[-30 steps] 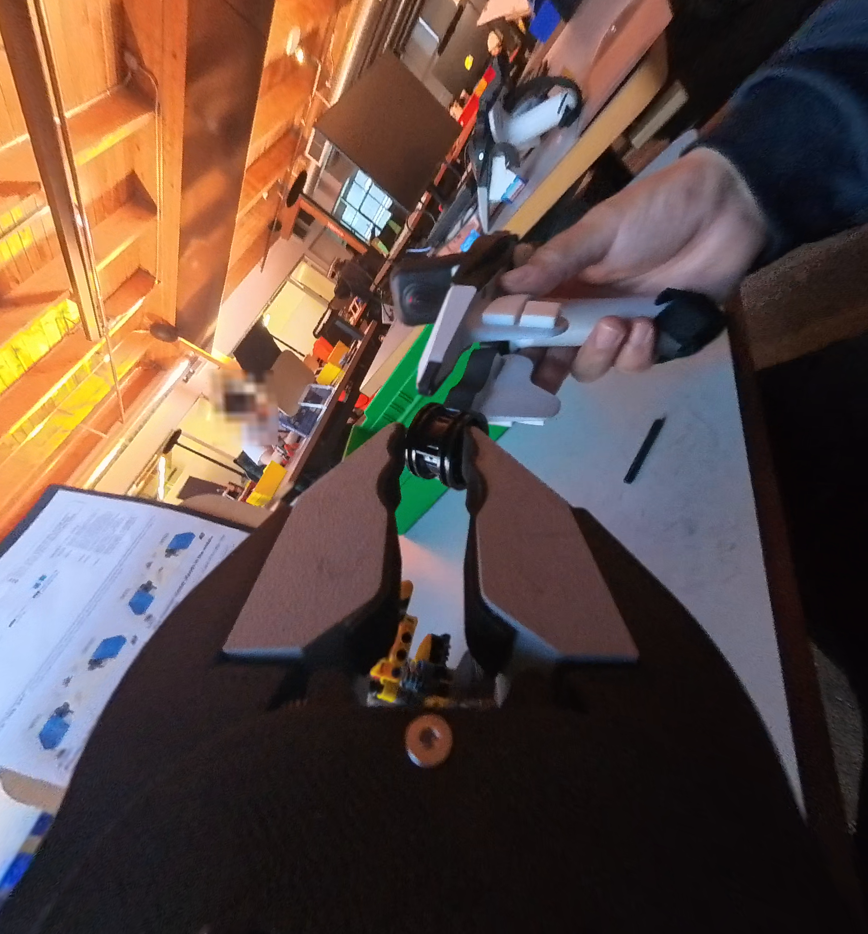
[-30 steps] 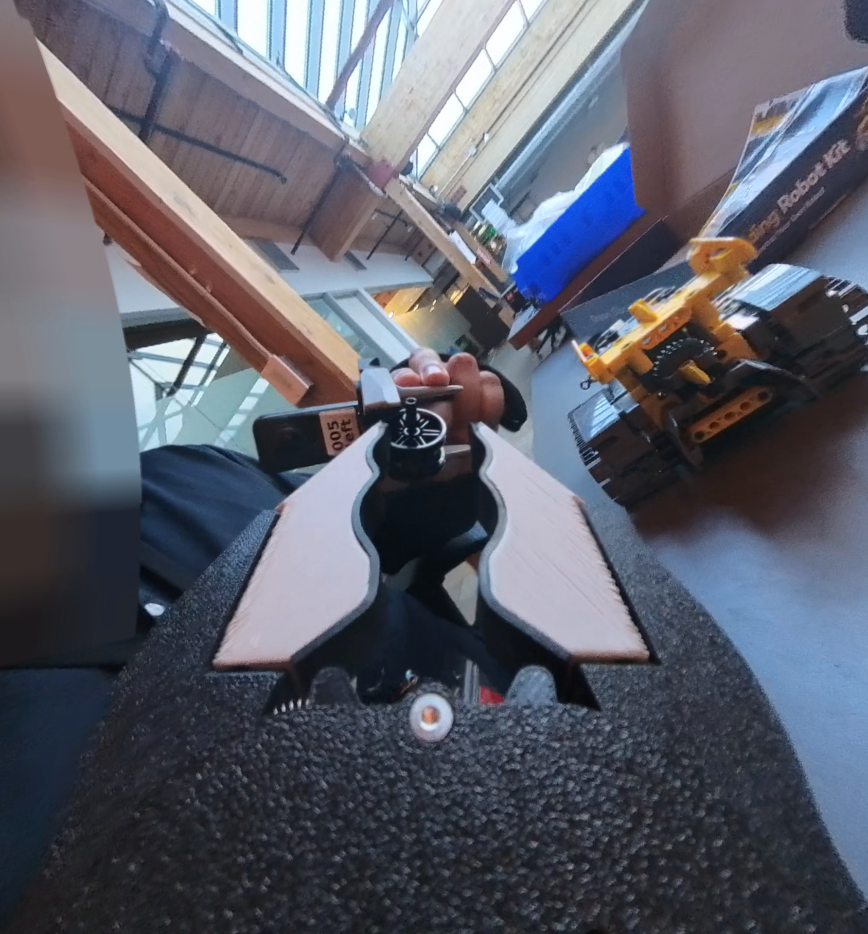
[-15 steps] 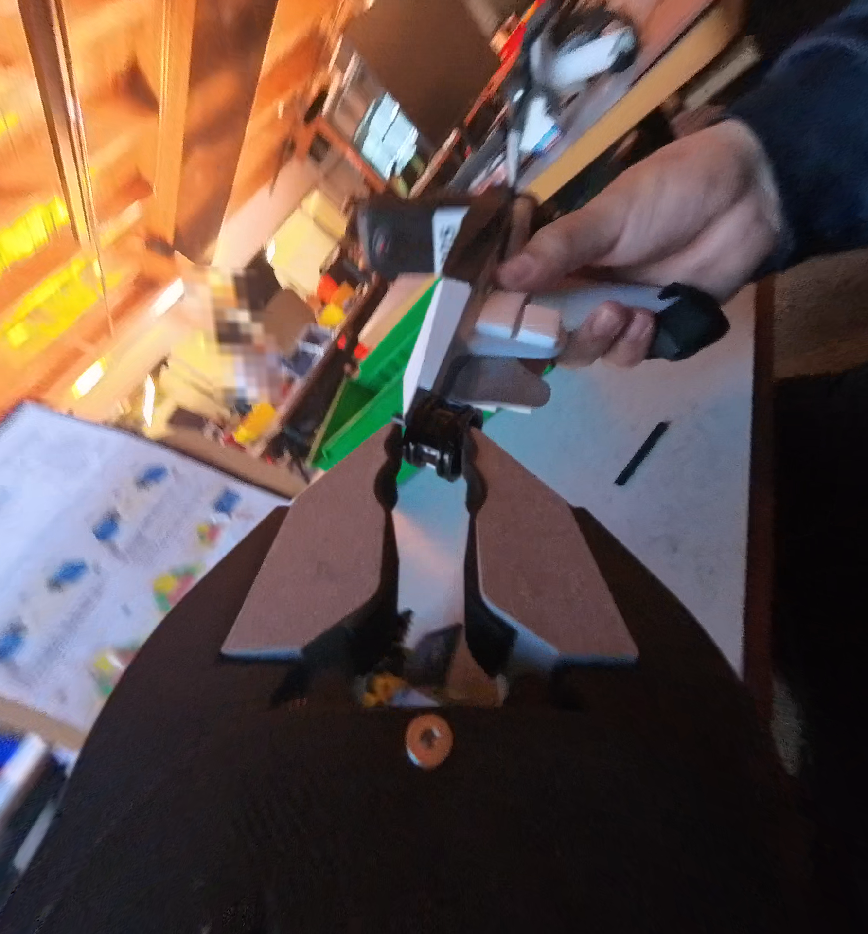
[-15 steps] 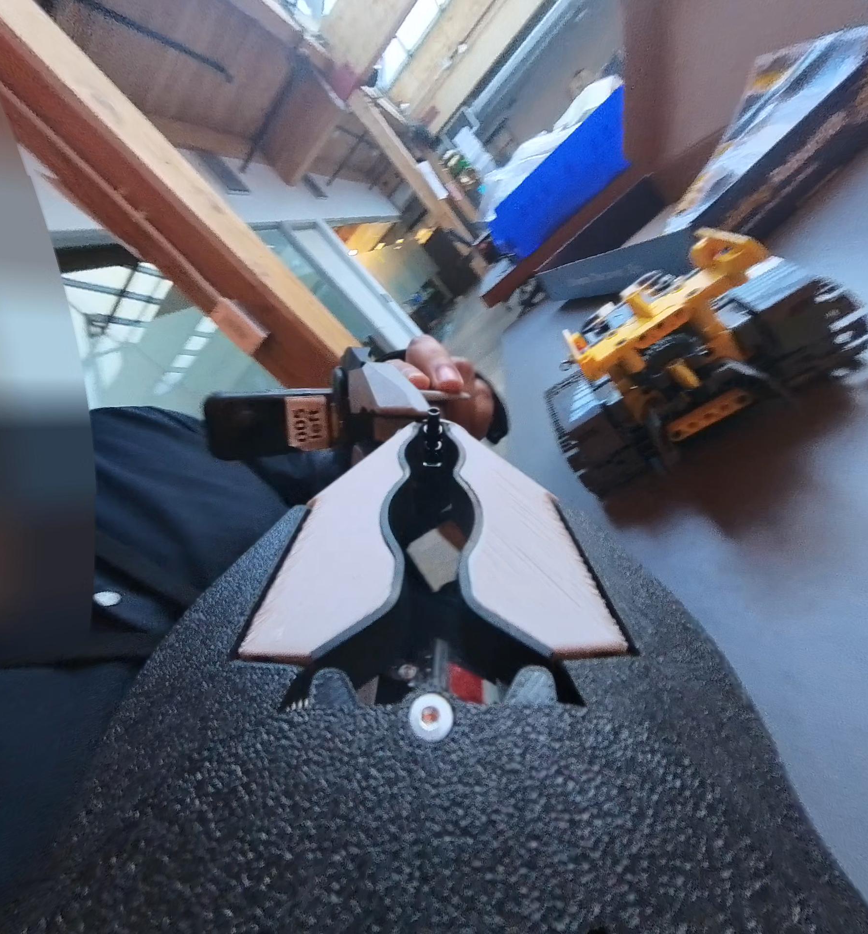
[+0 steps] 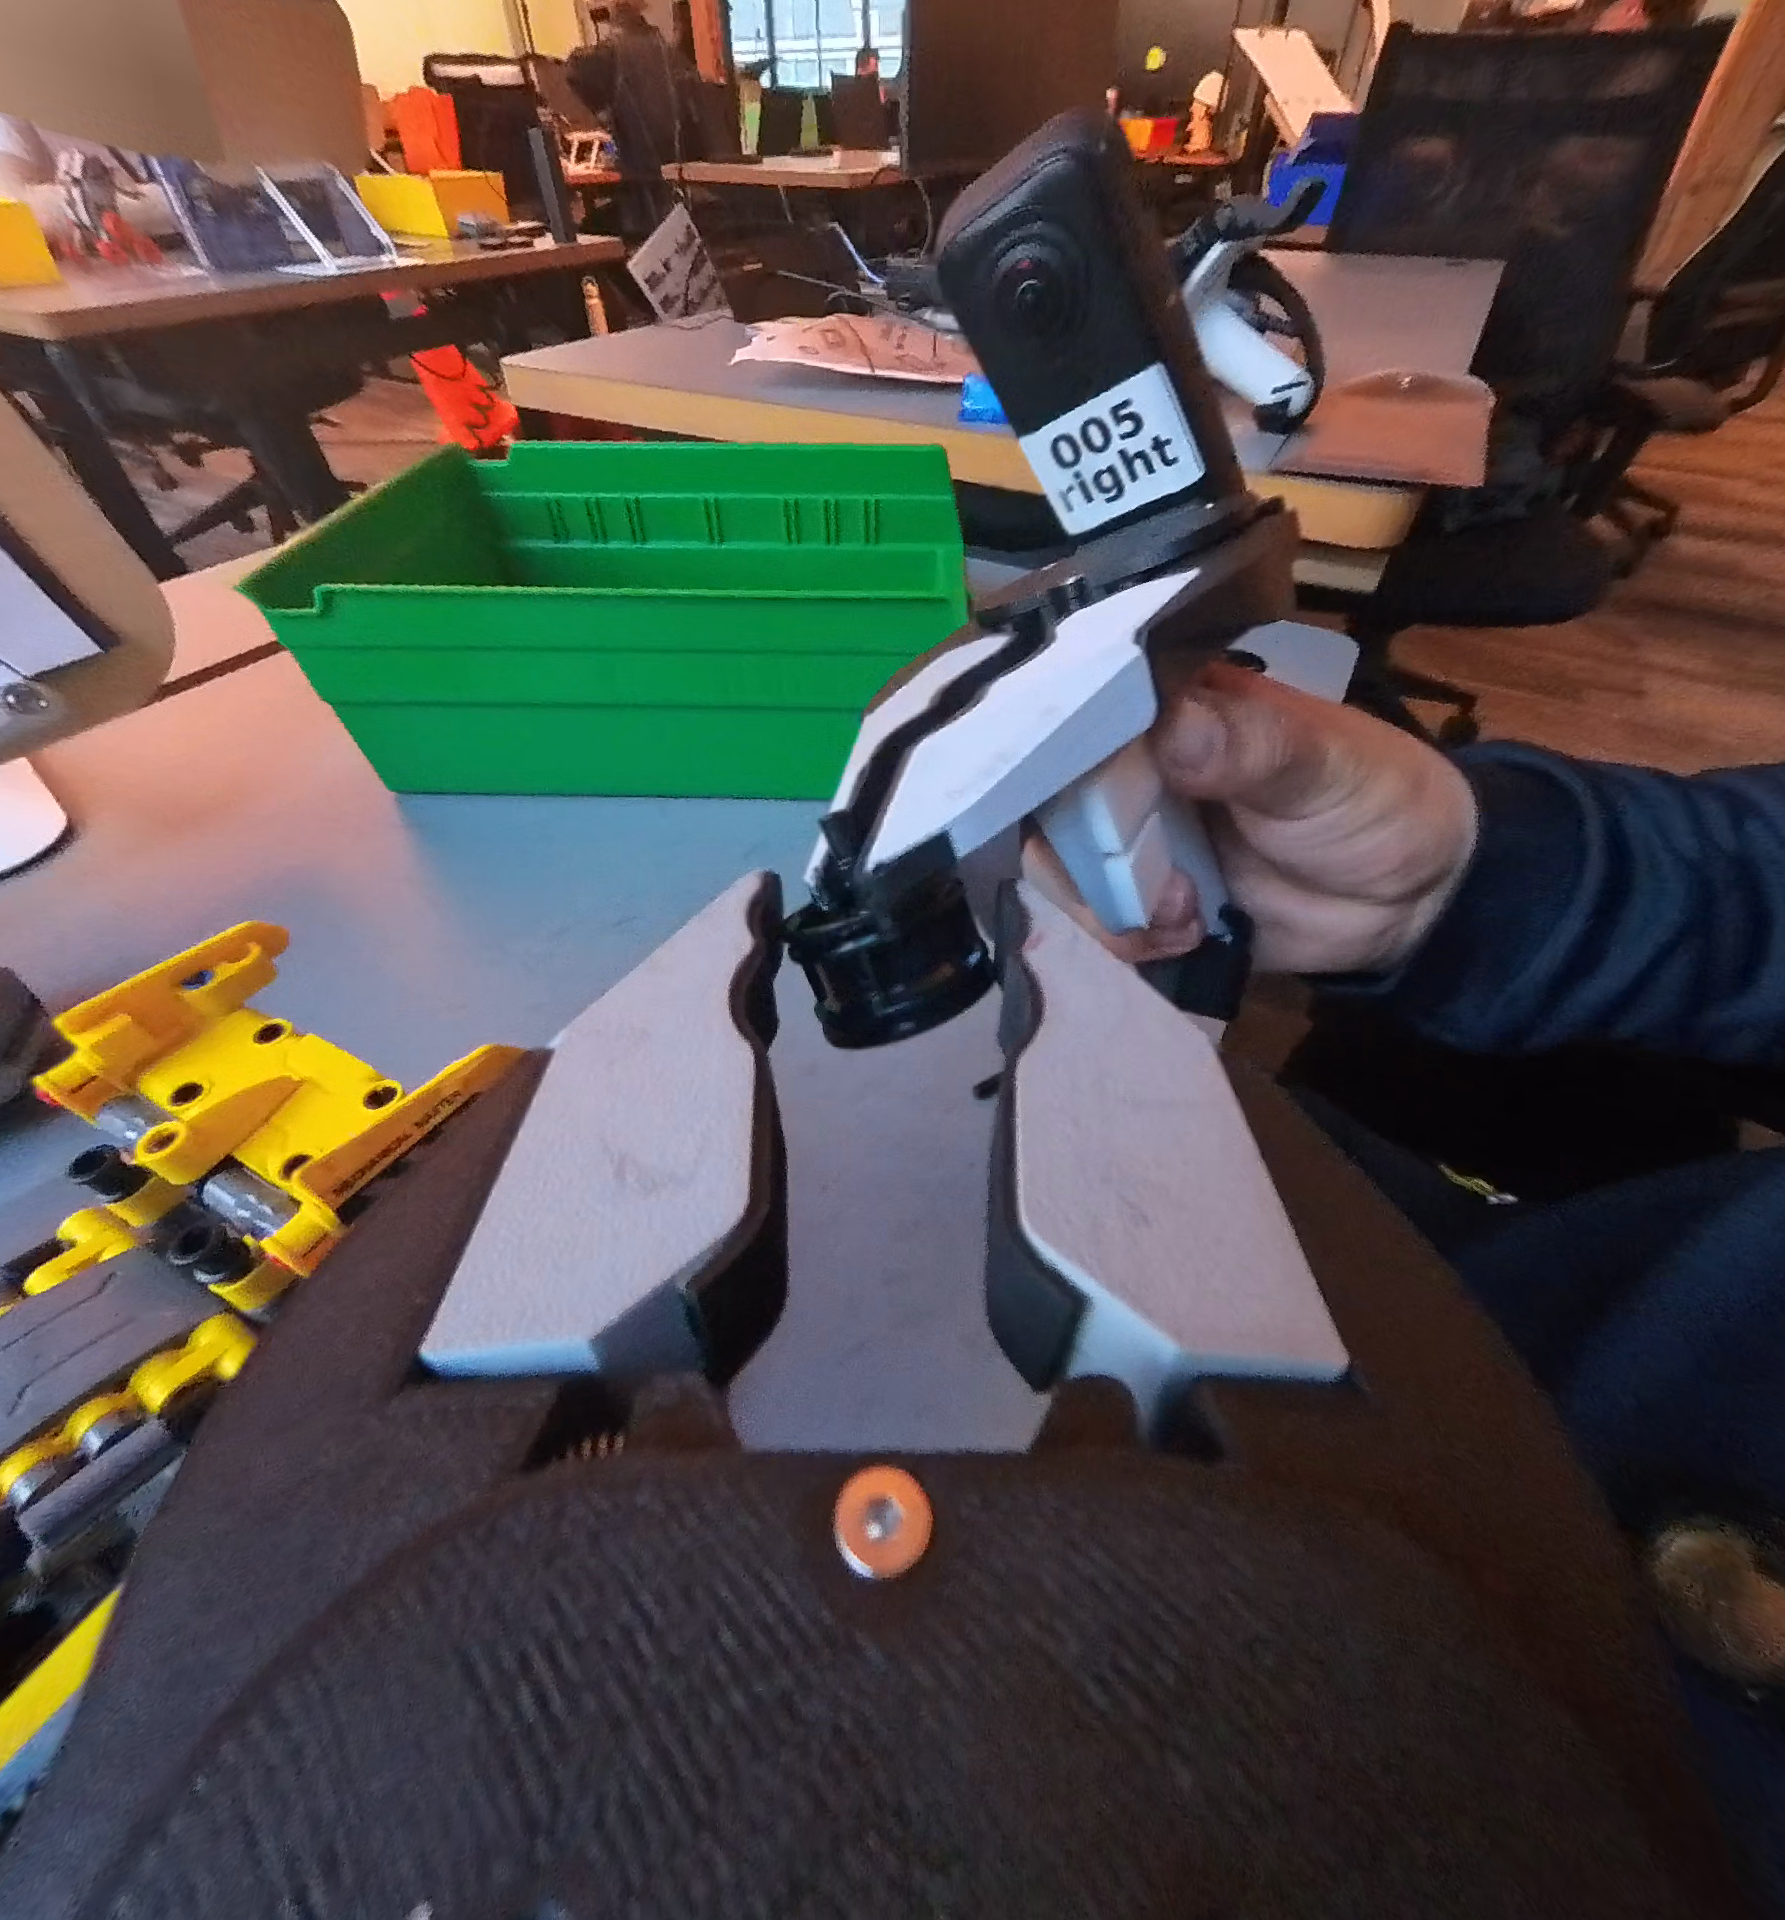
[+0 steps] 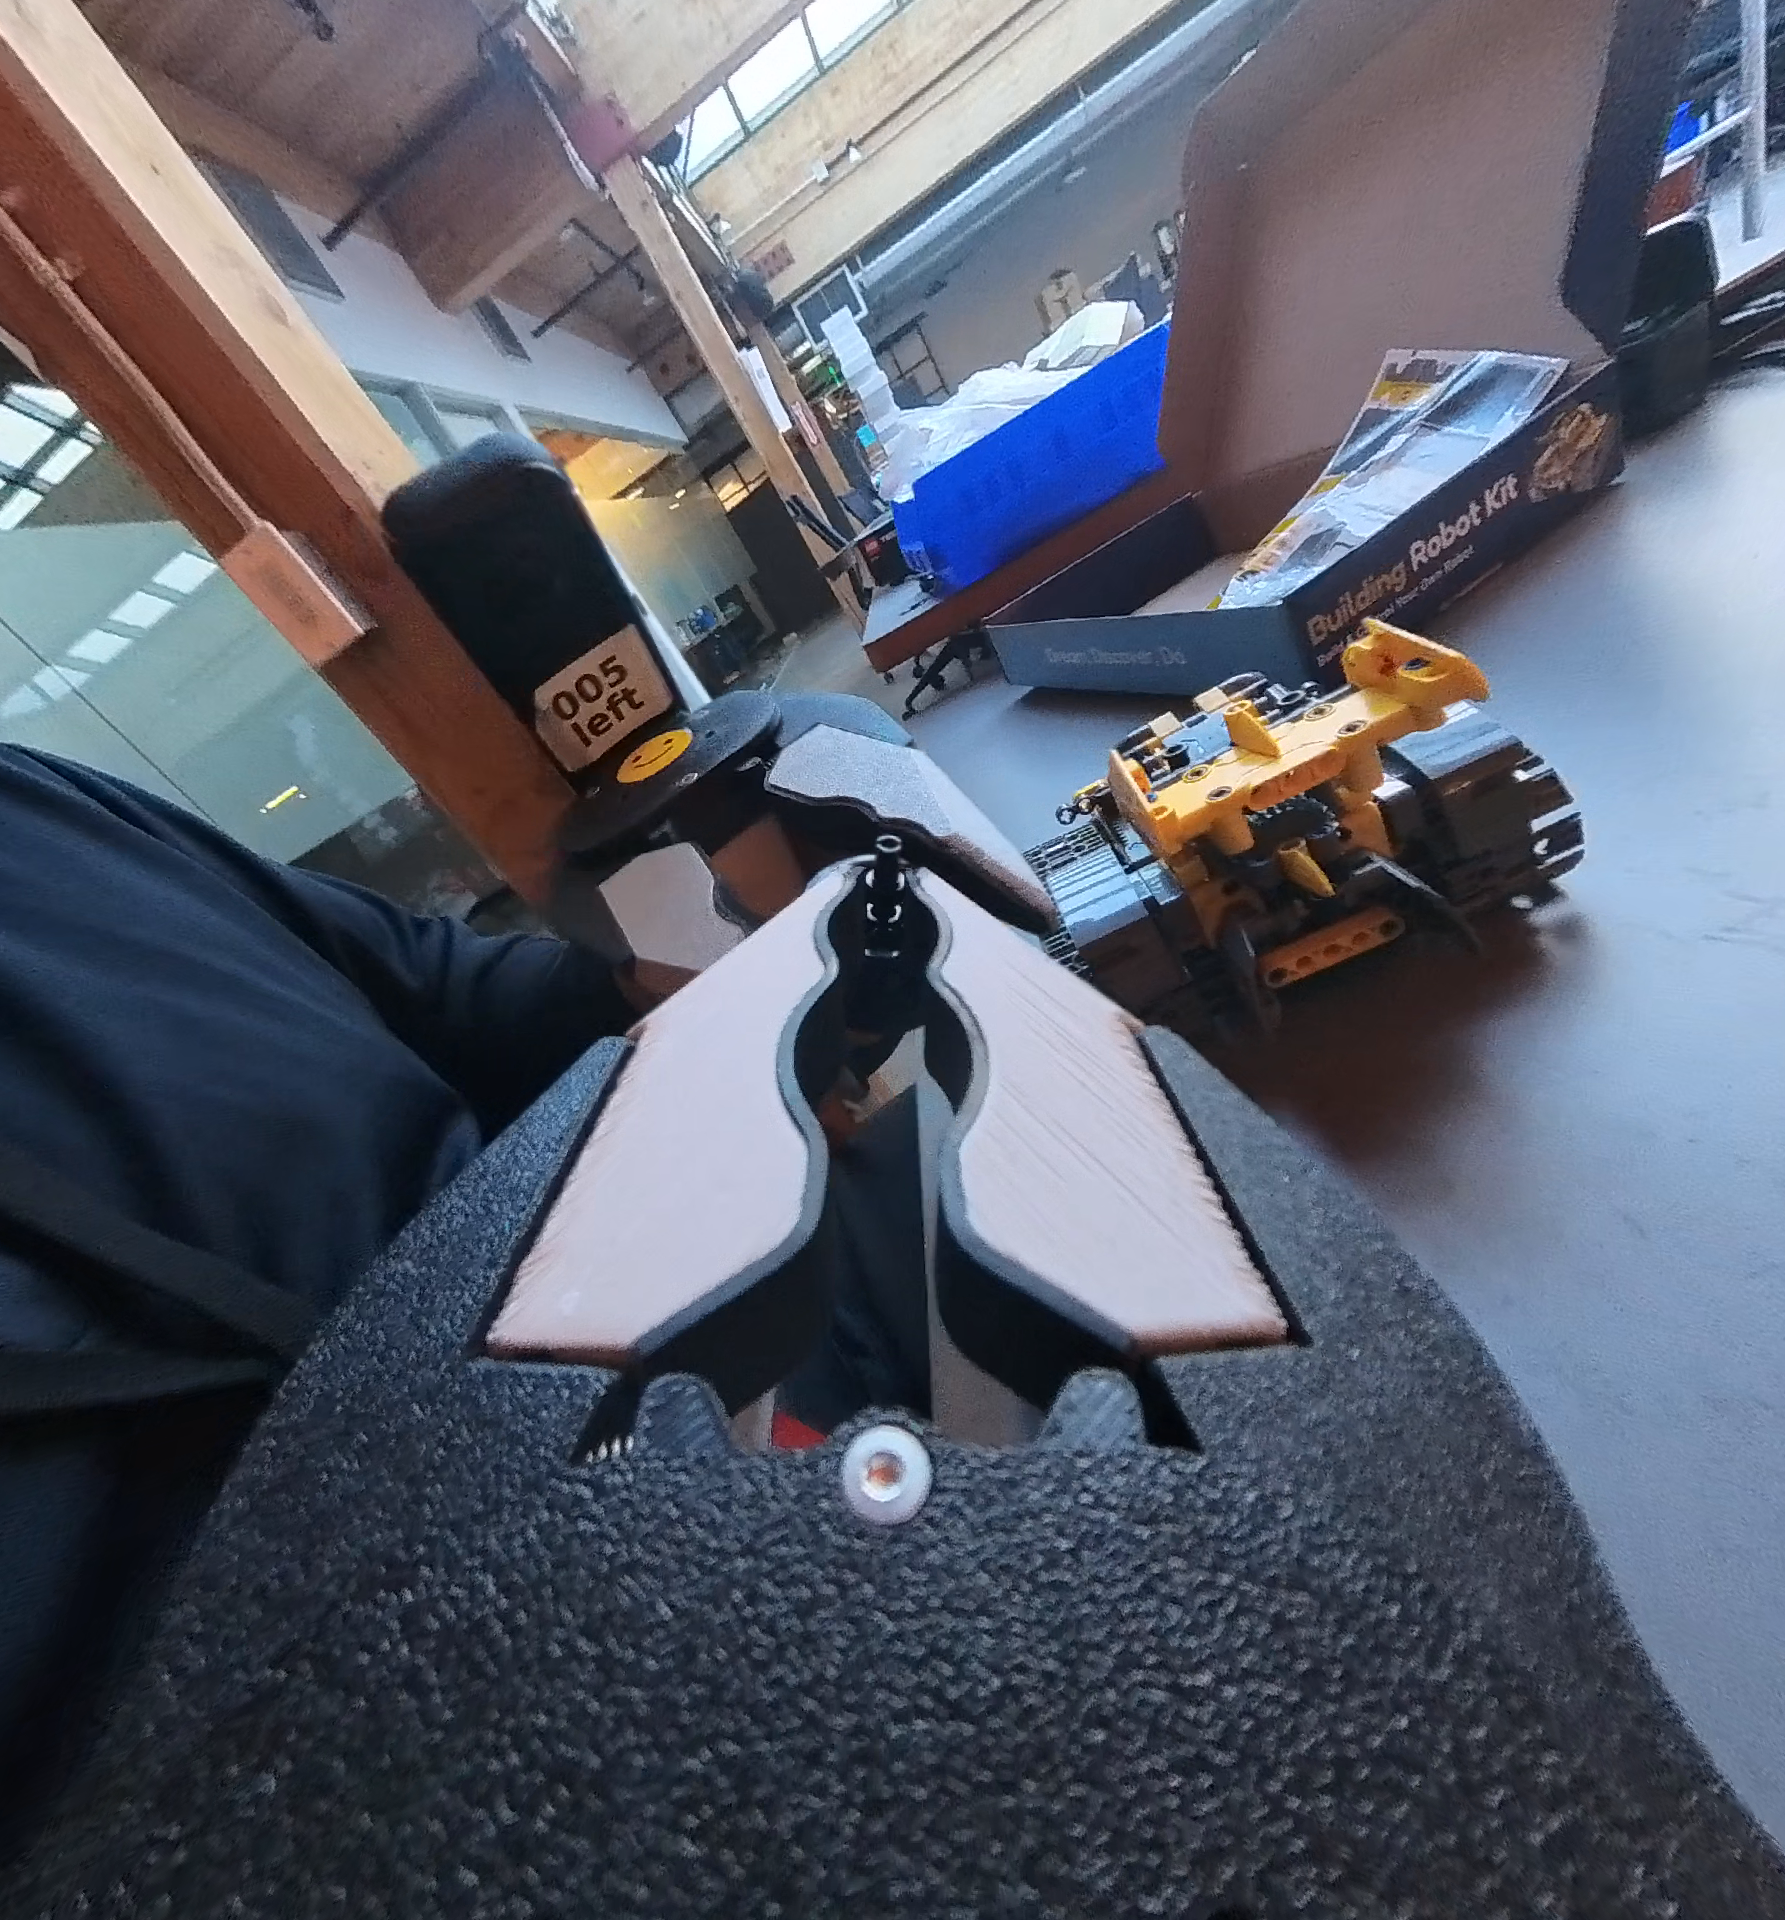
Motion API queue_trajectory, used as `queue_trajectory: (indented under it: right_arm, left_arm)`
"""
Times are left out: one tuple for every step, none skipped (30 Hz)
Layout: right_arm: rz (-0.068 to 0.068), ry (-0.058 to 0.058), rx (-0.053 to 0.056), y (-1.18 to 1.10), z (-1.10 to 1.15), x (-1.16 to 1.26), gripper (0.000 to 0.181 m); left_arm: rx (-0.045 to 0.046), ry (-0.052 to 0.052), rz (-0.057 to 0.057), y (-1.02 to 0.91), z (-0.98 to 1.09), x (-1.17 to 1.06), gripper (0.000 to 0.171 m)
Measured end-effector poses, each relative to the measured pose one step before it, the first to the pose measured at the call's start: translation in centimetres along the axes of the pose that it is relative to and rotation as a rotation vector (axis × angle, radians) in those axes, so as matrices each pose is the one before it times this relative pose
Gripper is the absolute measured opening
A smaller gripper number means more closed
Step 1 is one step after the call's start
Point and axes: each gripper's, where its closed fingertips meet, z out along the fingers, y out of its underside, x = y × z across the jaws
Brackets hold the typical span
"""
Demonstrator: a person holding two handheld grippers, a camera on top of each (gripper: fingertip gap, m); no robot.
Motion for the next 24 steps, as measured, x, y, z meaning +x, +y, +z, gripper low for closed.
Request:
queue_trajectory:
  right_arm:
    - [0.0021,0.0006,-0.0077,0.116,0.024,0.045,0.004]
    - [0.0014,-0.0068,-0.0101,0.177,-0.031,-0.006,0.004]
    - [-0.0017,-0.0070,-0.0049,0.107,-0.066,0.025,0.004]
    - [0.0048,-0.0010,-0.0060,0.124,-0.033,0.141,0.004]
    - [0.0021,0.0132,-0.0107,0.205,-0.040,0.333,0.004]
    - [-0.0057,0.0249,-0.0086,0.172,-0.008,0.416,0.003]
    - [-0.0014,0.0157,0.0099,-0.048,0.014,0.252,0.003]
    - [0.0181,0.0104,0.0172,-0.137,-0.017,0.300,0.003]
    - [0.0282,0.0114,0.0199,-0.205,-0.019,0.456,0.002]
    - [0.0325,0.0062,0.0321,-0.332,-0.024,0.407,0.002]
    - [0.0336,0.0033,0.0373,-0.405,-0.078,0.354,0.001]
    - [0.0271,-0.0019,0.0345,-0.401,-0.120,0.233,0.001]
    - [0.0183,-0.0032,0.0274,-0.324,-0.124,0.169,0.001]
    - [0.0135,0.0039,0.0218,-0.235,-0.080,0.163,0.001]
    - [0.0121,0.0043,0.0218,-0.245,-0.009,0.122,0.001]
    - [0.0149,-0.0019,0.0227,-0.303,0.033,0.054,0.000]
    - [0.0150,-0.0053,0.0142,-0.239,0.076,0.070,0.000]
    - [0.0095,-0.0006,0.0092,-0.200,0.049,0.146,0.000]
    - [0.0075,0.0014,0.0150,-0.177,0.110,0.112,0.000]
    - [0.0096,-0.0008,0.0176,-0.187,0.115,0.078,0.000]
    - [0.0116,-0.0015,0.0144,-0.130,0.102,0.087,0.000]
    - [0.0132,0.0019,0.0189,-0.247,0.035,0.159,0.000]
    - [0.0226,0.0114,0.1316,-2.251,-0.875,0.366,0.002]
    - [0.0525,-0.0298,0.1569,-4.174,-1.828,0.176,0.002]
  left_arm:
    - [-0.01065,0.0094,-0.0092,0.180,0.003,0.009,0.039]
    - [-0.01167,0.0060,-0.0034,0.214,0.044,0.058,0.039]
    - [-0.00326,-0.0067,-0.0017,0.145,0.079,0.011,0.038]
    - [-0.00204,-0.0200,0.0056,0.217,0.146,-0.133,0.038]
    - [-0.00537,-0.0280,0.0164,0.374,0.188,-0.308,0.037]
    - [-0.00002,-0.0263,0.0008,0.355,0.216,-0.336,0.037]
    - [0.02876,-0.0186,-0.0218,-0.032,0.129,-0.246,0.037]
    - [0.02848,-0.0232,-0.0201,-0.054,0.168,-0.315,0.037]
    - [0.02129,-0.0377,-0.0003,0.002,0.266,-0.463,0.037]
    - [0.02964,-0.0384,0.0037,-0.187,0.319,-0.450,0.037]
    - [0.02582,-0.0202,-0.0241,-0.223,0.338,-0.305,0.037]
    - [0.02518,0.0013,-0.0474,-0.285,0.313,-0.104,0.037]
    - [0.01432,0.0089,-0.0347,-0.194,0.238,-0.010,0.037]
    - [-0.00075,0.0030,-0.0058,-0.067,0.182,-0.135,0.037]
    - [0.00478,-0.0018,-0.0041,-0.141,0.112,-0.161,0.037]
    - [0.01516,-0.0010,-0.0172,-0.247,0.102,-0.117,0.036]
    - [0.01021,0.0007,-0.0245,-0.195,0.074,-0.139,0.036]
    - [0.00360,-0.0015,-0.0116,-0.077,0.078,-0.162,0.036]
    - [0.00761,-0.0061,-0.0050,-0.120,0.037,-0.205,0.036]
    - [0.00807,-0.0034,-0.0082,-0.153,0.026,-0.179,0.036]
    - [0.00576,-0.0026,-0.0134,-0.108,0.024,-0.159,0.036]
    - [-0.00268,0.0032,-0.0106,0.073,0.031,-0.111,0.036]
    - [-0.05631,0.0312,0.0059,1.200,-0.029,0.528,0.035]
    - [-0.04387,0.0126,0.0315,1.958,0.049,0.955,0.034]
